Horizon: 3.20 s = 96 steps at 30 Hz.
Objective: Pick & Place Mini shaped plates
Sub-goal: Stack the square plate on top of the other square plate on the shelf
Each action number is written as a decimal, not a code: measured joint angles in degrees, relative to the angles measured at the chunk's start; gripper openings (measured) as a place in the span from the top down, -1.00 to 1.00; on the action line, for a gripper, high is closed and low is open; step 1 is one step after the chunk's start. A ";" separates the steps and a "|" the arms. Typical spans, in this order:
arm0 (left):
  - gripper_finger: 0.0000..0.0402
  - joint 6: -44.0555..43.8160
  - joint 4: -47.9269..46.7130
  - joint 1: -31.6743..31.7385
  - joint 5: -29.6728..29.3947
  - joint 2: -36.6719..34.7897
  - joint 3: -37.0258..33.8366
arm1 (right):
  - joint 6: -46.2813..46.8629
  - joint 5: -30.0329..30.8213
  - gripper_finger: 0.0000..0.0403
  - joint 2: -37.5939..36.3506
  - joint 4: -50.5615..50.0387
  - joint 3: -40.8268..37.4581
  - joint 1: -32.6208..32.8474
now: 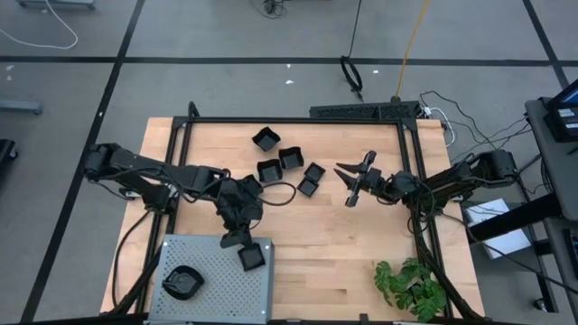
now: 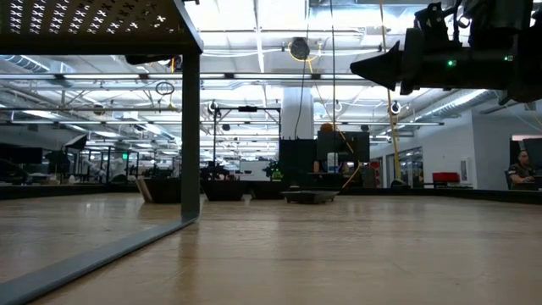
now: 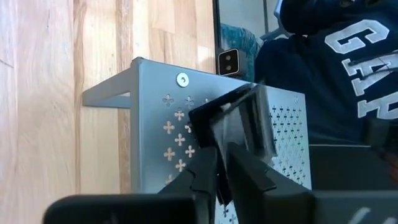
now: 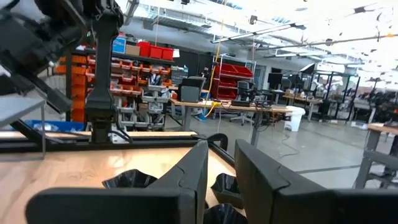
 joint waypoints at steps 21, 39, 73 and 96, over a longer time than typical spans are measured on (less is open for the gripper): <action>0.71 1.77 1.74 3.49 -5.13 -6.00 -0.02 | 0.02 0.00 0.65 0.00 -0.65 0.02 0.00; 0.71 24.18 27.81 15.78 -25.30 -28.88 -14.73 | 7.54 0.00 0.65 -0.02 -3.22 0.02 -0.35; 0.71 16.73 67.44 26.23 -20.01 -28.44 -38.47 | 19.10 -10.69 -0.11 17.41 -62.27 28.87 -17.56; 0.71 13.14 67.00 26.08 -25.48 -28.46 -38.47 | 13.51 -10.70 0.75 26.07 -58.83 28.87 -18.45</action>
